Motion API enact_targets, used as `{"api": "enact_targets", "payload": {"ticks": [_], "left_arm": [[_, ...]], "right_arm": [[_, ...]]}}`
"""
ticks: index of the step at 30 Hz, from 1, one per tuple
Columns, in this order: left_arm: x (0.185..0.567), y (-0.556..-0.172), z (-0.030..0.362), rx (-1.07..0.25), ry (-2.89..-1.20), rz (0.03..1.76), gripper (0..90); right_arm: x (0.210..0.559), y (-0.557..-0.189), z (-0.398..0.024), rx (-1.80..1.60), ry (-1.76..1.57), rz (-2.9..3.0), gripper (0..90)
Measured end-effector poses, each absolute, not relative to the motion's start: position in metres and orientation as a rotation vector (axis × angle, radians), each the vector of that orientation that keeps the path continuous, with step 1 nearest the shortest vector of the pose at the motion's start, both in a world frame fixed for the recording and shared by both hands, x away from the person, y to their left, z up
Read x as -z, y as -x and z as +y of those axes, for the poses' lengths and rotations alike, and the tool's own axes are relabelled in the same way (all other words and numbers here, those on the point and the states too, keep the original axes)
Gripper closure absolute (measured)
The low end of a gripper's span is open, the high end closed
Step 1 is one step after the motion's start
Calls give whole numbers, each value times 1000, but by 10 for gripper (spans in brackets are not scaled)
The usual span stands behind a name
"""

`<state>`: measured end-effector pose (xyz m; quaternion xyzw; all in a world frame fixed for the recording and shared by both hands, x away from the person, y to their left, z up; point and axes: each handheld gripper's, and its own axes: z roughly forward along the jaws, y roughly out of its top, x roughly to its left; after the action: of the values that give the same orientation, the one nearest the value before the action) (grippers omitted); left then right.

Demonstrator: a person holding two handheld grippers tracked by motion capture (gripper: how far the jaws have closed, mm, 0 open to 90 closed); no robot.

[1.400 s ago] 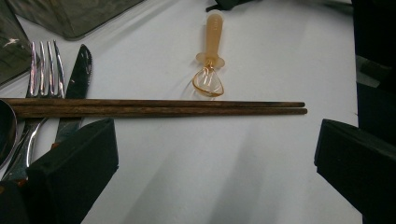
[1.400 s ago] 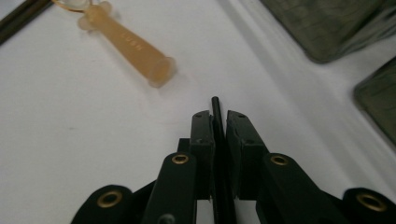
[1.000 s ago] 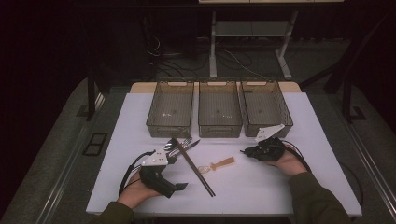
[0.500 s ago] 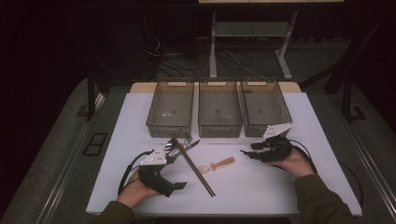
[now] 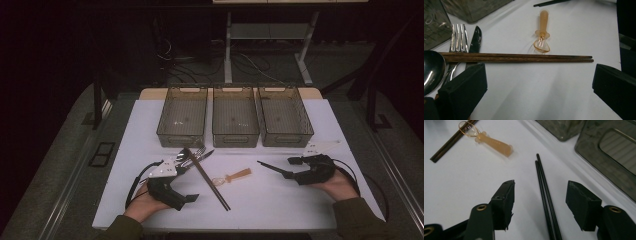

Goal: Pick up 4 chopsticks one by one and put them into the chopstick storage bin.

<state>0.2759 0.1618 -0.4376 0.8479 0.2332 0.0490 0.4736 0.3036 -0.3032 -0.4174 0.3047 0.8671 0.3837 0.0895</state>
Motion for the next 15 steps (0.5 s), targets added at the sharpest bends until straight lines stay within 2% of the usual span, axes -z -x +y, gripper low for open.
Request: {"api": "enact_targets", "payload": {"ticks": [15], "left_arm": [[437, -274, 161, -123, -2088, 567, 0]], "right_arm": [[426, -277, -339, -1052, -912, 2588, 750]]}}
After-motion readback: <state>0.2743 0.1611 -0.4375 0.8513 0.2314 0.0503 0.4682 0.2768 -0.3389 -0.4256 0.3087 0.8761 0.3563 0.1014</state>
